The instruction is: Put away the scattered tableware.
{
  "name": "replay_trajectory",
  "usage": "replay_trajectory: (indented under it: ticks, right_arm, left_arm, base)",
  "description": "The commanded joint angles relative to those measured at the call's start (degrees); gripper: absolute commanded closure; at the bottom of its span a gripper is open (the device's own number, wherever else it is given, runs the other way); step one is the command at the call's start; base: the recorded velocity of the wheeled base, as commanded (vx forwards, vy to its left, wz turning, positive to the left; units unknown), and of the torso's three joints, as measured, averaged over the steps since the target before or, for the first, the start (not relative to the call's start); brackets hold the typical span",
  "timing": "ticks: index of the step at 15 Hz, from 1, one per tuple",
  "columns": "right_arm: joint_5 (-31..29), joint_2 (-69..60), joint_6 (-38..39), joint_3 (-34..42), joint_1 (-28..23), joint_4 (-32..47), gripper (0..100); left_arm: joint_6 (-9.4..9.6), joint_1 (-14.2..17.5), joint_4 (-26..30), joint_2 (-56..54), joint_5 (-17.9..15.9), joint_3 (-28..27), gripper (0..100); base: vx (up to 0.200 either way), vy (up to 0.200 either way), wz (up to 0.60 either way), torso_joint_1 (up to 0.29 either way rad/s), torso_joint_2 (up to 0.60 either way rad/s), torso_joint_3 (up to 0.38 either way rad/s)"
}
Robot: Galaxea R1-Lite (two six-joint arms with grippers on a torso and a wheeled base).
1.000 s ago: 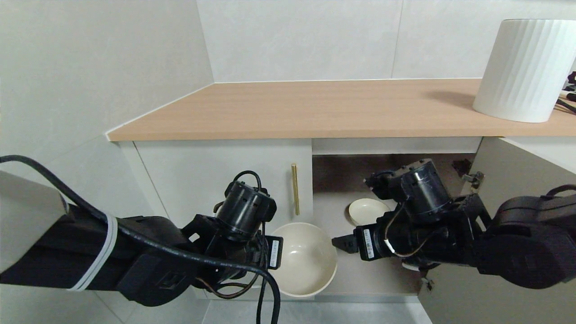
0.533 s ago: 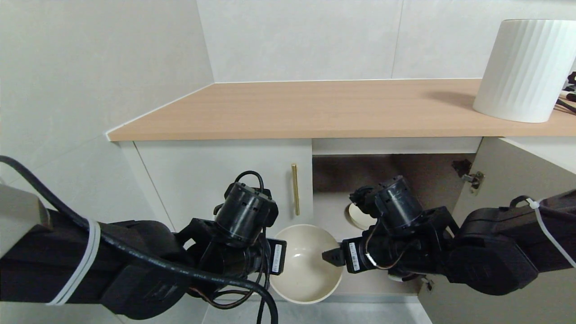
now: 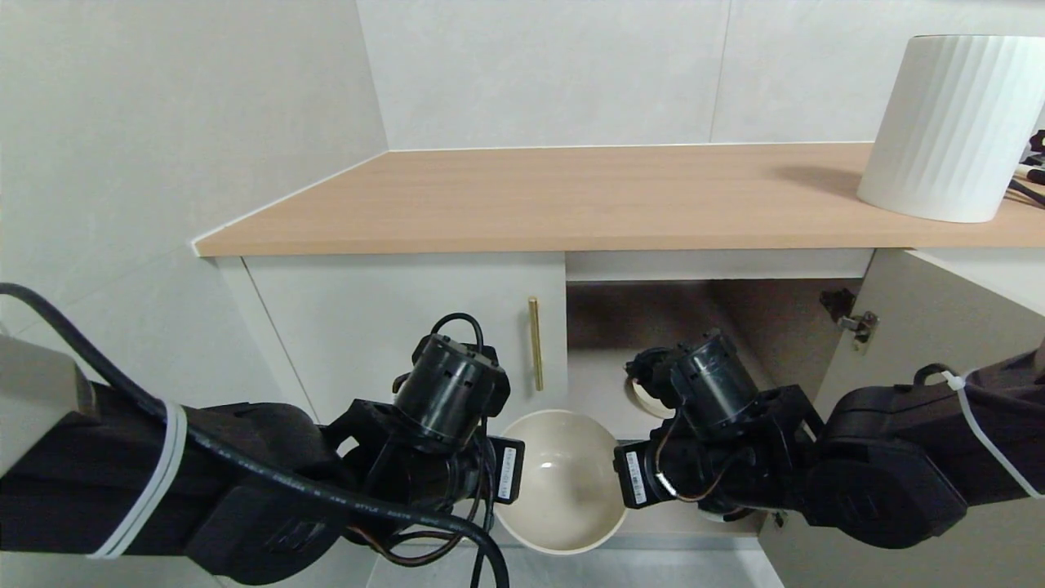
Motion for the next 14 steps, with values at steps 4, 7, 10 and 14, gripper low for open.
replay_trajectory:
  ticks: [4, 7, 10, 14]
  right_arm:
    - [0.0, 0.2, -0.1, 0.0, 0.1, 0.0, 100]
    - [0.0, 0.2, -0.1, 0.1, 0.1, 0.0, 100]
    - [0.0, 0.2, -0.1, 0.1, 0.1, 0.0, 100]
    - [0.0, 0.3, -0.1, 0.2, 0.4, 0.0, 100]
  left_arm:
    - [0.18, 0.0, 0.0, 0.1, 0.1, 0.3, 100]
    - [0.27, -0.1, 0.0, 0.0, 0.1, 0.4, 100]
    - [0.01, 0.0, -0.1, -0.6, 0.1, 0.3, 0]
    - [0.01, -0.1, -0.1, -0.7, 0.1, 0.3, 0]
  base:
    - [0.0, 0.0, 0.0, 0.0, 0.0, 0.0]
    - [0.0, 0.0, 0.0, 0.0, 0.0, 0.0]
    - [0.0, 0.0, 0.0, 0.0, 0.0, 0.0]
    - [0.0, 0.0, 0.0, 0.0, 0.0, 0.0]
